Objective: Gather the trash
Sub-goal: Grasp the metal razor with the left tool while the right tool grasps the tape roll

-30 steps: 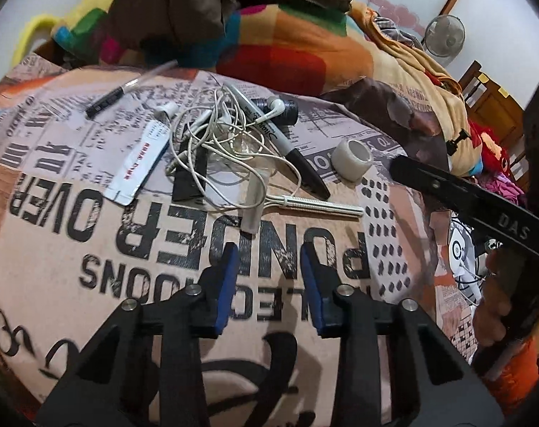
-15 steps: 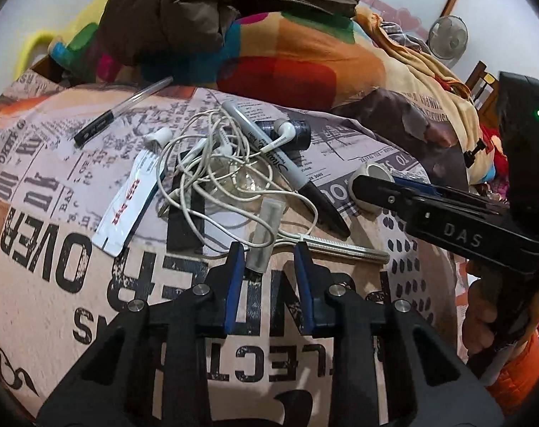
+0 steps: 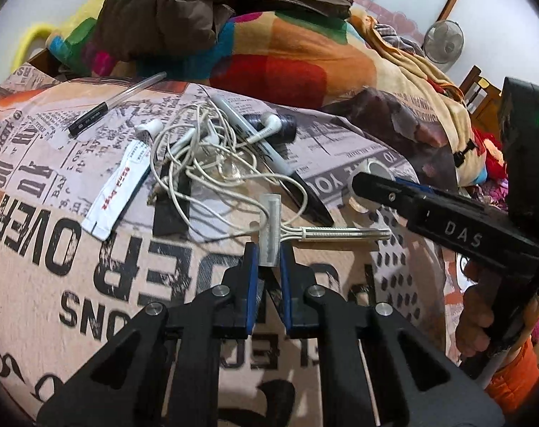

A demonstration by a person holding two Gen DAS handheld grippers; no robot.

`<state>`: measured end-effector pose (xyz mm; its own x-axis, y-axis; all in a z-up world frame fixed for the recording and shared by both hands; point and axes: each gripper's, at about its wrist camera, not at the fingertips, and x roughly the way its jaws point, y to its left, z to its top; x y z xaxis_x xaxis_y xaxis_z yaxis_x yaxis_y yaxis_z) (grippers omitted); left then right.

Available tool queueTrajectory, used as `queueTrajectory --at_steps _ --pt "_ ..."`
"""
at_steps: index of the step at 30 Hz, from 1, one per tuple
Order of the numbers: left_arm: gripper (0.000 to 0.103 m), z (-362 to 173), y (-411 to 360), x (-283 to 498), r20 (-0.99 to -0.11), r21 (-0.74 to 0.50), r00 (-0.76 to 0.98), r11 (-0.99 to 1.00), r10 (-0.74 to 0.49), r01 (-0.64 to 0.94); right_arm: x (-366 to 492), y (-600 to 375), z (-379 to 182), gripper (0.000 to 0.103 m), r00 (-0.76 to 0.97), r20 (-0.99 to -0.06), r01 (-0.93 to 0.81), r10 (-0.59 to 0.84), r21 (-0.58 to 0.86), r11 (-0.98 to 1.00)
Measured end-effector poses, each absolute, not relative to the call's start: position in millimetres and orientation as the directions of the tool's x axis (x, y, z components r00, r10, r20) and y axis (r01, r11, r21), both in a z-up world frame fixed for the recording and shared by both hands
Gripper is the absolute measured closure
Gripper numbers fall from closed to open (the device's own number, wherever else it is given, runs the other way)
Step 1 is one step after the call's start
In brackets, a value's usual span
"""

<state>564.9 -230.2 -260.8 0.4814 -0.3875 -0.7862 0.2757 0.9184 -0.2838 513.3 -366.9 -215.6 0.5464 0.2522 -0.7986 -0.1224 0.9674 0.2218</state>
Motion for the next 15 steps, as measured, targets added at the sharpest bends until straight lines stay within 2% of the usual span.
queueTrajectory --at_steps 7,15 --pt "0.092 -240.0 -232.0 533.0 -0.785 -0.237 0.501 0.924 -0.365 0.301 490.3 -374.0 -191.1 0.067 0.569 -0.784 -0.117 0.249 0.222 0.968" --pt "0.092 -186.6 -213.9 497.2 -0.746 -0.189 0.578 0.938 -0.331 0.292 459.8 -368.6 -144.2 0.067 0.614 -0.747 -0.138 0.255 0.216 0.967"
